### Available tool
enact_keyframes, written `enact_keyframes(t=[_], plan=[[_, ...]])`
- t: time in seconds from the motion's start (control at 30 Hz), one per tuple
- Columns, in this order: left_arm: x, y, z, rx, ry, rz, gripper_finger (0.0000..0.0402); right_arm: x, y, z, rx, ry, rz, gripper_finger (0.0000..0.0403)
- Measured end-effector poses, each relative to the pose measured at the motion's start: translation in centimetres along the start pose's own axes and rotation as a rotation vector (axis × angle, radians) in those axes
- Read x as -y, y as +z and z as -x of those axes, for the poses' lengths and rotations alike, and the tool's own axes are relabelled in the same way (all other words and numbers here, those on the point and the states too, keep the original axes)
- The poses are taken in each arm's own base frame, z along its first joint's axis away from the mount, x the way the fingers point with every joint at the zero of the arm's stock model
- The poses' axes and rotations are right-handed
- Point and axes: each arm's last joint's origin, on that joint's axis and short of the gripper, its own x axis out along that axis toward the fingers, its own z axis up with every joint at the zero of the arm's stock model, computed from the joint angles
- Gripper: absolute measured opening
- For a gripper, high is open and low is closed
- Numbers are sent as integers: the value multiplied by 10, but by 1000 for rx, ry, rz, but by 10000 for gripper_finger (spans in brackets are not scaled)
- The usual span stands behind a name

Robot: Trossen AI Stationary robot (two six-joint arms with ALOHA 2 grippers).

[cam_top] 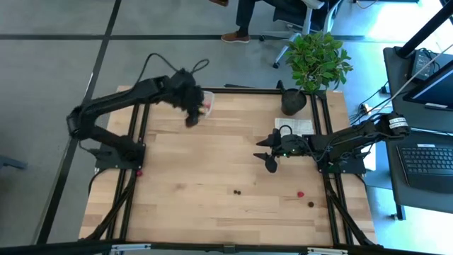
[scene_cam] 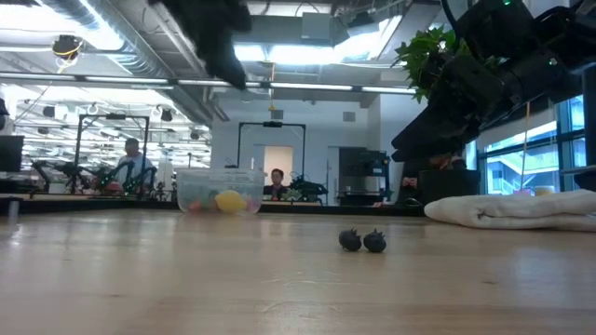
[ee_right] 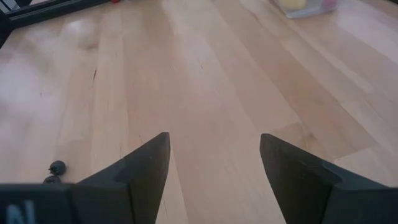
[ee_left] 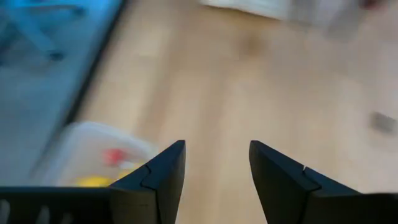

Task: Pick and placing Produce into tupperware
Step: Put the left cherry into the transparent bin

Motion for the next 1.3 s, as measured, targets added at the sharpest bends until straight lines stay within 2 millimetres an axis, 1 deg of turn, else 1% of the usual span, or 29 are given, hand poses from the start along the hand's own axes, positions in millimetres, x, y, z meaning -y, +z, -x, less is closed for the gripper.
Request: enact_keyframes(t=[0.1, 0.23, 0.3, 0.4, 0.5, 0.63, 0.83, 1.07, 1.2, 1.3], plan=[[30, -8, 18, -43, -116, -42, 176, 0, 0, 0, -4, -1, 1, 252], [62, -22, 30, -175, -196, -3, 185, 0, 0, 0, -5, -1, 7, 252], [75, -28, 33, -242, -219, 24, 188, 0, 0, 0, -2, -1, 7, 252], [92, -35, 34, -322, -250, 8, 186, 0, 1, 0, 6, 2, 2, 252], [106, -43, 31, -371, -278, -22, 182, 0, 1, 0, 13, 5, -15, 252], [118, -58, 22, -440, -293, -53, 176, -1, 1, 0, 15, 5, -21, 252], [128, -88, 5, -586, -210, 44, 169, -1, 2, 0, 16, 6, -22, 252], [138, -120, -5, -740, -81, 283, 170, -1, 2, 0, 23, 8, -22, 252], [144, -142, -10, -814, 74, 457, 162, -1, 2, 0, 23, 7, -22, 252], [148, -160, -15, -854, 156, 487, 153, -1, 3, 0, 29, 9, -23, 252]])
